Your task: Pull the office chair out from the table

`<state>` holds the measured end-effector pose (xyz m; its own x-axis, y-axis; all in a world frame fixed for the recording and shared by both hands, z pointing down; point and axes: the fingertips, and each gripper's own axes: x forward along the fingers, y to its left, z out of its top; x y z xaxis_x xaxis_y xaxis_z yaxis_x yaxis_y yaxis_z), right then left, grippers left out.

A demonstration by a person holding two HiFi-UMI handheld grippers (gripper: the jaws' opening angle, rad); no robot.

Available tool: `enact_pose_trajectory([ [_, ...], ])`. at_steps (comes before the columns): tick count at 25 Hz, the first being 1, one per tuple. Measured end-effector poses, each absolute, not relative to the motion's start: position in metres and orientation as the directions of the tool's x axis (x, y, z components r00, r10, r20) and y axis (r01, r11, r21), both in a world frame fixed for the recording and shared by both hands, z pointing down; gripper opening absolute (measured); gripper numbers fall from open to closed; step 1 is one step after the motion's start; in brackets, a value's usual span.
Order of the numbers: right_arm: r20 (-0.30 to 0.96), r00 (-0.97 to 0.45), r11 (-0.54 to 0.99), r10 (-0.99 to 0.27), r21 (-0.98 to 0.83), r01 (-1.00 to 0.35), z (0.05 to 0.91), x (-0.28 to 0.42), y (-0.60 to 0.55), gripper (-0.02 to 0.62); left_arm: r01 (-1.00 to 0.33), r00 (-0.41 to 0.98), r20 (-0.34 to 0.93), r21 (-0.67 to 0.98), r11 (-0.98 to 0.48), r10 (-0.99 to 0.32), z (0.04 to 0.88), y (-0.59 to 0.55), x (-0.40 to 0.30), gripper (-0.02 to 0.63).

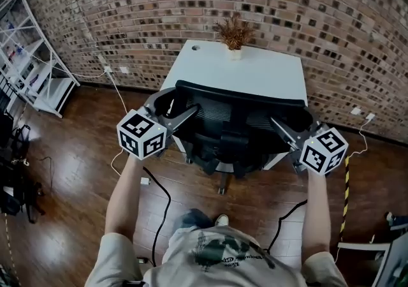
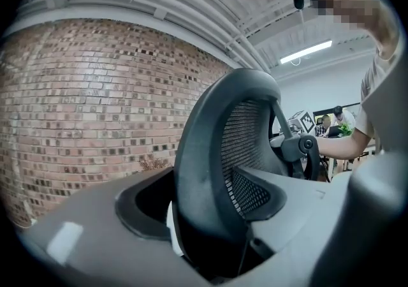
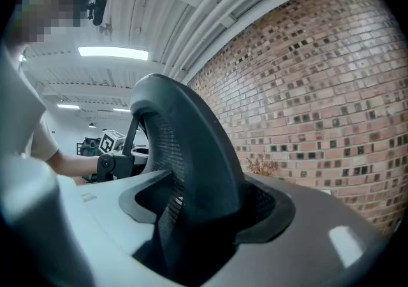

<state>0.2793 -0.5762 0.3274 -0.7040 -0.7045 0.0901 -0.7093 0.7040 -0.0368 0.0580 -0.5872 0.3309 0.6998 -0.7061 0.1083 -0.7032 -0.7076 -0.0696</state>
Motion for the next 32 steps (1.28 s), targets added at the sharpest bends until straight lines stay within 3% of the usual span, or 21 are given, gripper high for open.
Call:
enact_pose_trajectory([
  [32, 0.106, -0.659, 0.653, -0.744, -0.092, -0.752, 0.334, 0.267, -0.442, 0.325, -0.655, 0.753, 0.046, -0.047, -0.754, -0.657, 0.333, -0.45, 0.04, 0.295],
])
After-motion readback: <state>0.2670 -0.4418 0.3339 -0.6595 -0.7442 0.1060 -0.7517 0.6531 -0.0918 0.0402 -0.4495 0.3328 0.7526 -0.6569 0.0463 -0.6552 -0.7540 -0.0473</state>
